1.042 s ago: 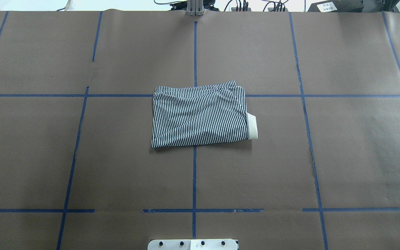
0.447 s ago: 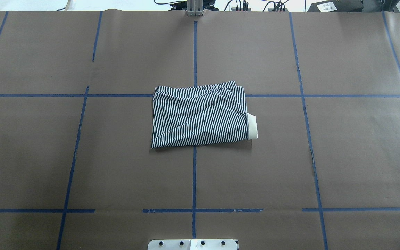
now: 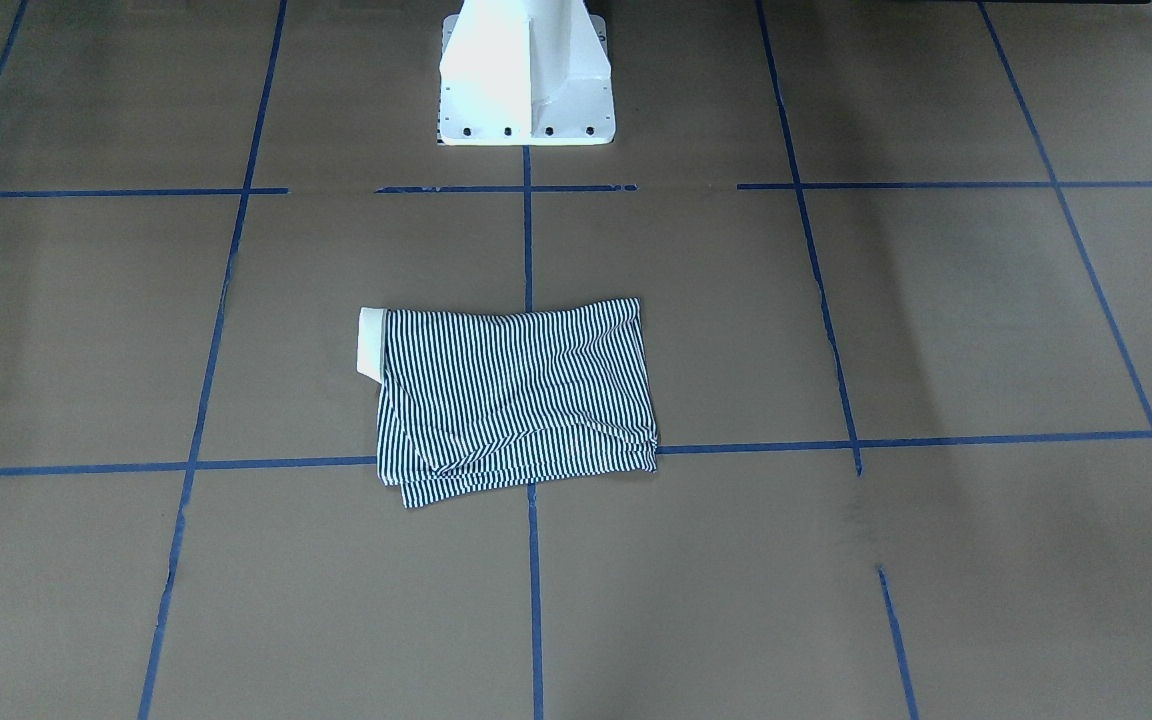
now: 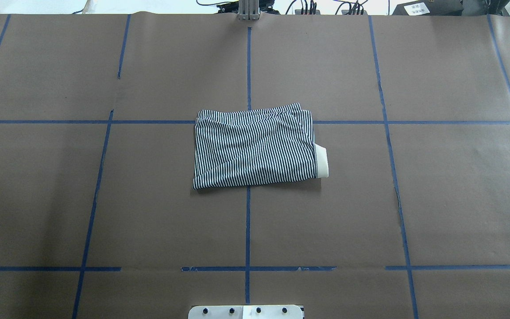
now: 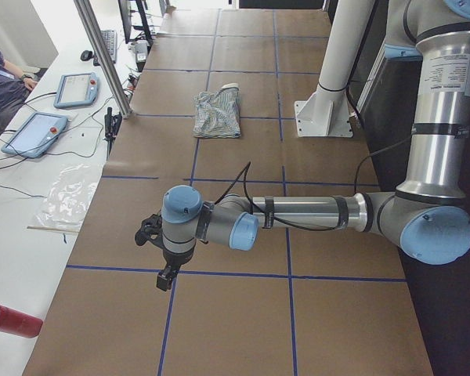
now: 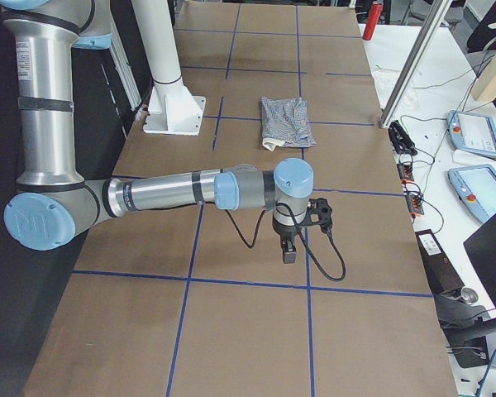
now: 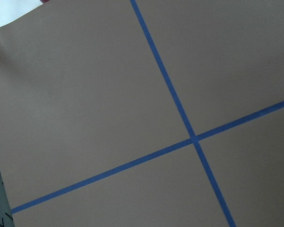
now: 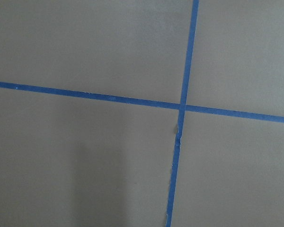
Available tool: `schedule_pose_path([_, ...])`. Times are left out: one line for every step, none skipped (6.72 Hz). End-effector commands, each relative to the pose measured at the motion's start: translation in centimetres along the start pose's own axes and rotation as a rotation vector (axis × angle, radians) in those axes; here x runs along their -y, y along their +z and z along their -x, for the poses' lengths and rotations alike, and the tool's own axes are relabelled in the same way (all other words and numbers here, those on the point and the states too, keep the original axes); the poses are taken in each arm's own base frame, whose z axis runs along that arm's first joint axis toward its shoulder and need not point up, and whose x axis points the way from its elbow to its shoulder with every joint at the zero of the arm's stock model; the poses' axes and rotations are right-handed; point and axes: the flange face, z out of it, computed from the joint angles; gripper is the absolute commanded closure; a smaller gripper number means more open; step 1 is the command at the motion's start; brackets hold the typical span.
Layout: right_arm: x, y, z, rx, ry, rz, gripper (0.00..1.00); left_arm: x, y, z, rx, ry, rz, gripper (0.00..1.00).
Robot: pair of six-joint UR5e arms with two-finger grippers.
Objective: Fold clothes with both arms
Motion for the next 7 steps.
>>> schedule_pose_path([-0.2,0.4,-0.3,0.018,0.02,0.014,0.0,-0.1,-2.1,-2.2,-0.054,-0.046,0.029,0.0])
schedule_pose_path([-0.8,0.9,-0.3,0.059,0.033,0.025,0.0,-0.5,-4.2,-4.0,-0.05,-0.054,0.045,0.0])
schedule_pose_path([-0.9,0.9,-0.6,0.074,0.044,0.025,0.0,-1.2,-4.4,-4.4,-0.055,-0.063,0.059,0.0])
schedule_pose_path([-0.9,0.8,-0.8,0.074,0.046,0.022,0.0,-2.9,-3.5,-4.1,-0.057,-0.077,0.077,0.0])
schedule_pose_path([-1.0,1.0,-1.1,0.072,0.054,0.026,0.0,-3.7,-2.3,-3.3,-0.062,-0.099,0.101,0.0])
schedule_pose_path([-1.3,1.4,-2.4,0.064,0.074,0.029,0.0,-4.0,-2.0,-3.1,-0.061,-0.103,0.109,0.0])
schedule_pose_path([-1.5,1.5,-3.2,0.059,0.085,0.031,0.0,-4.0,-1.9,-3.1,-0.061,-0.108,0.112,0.0])
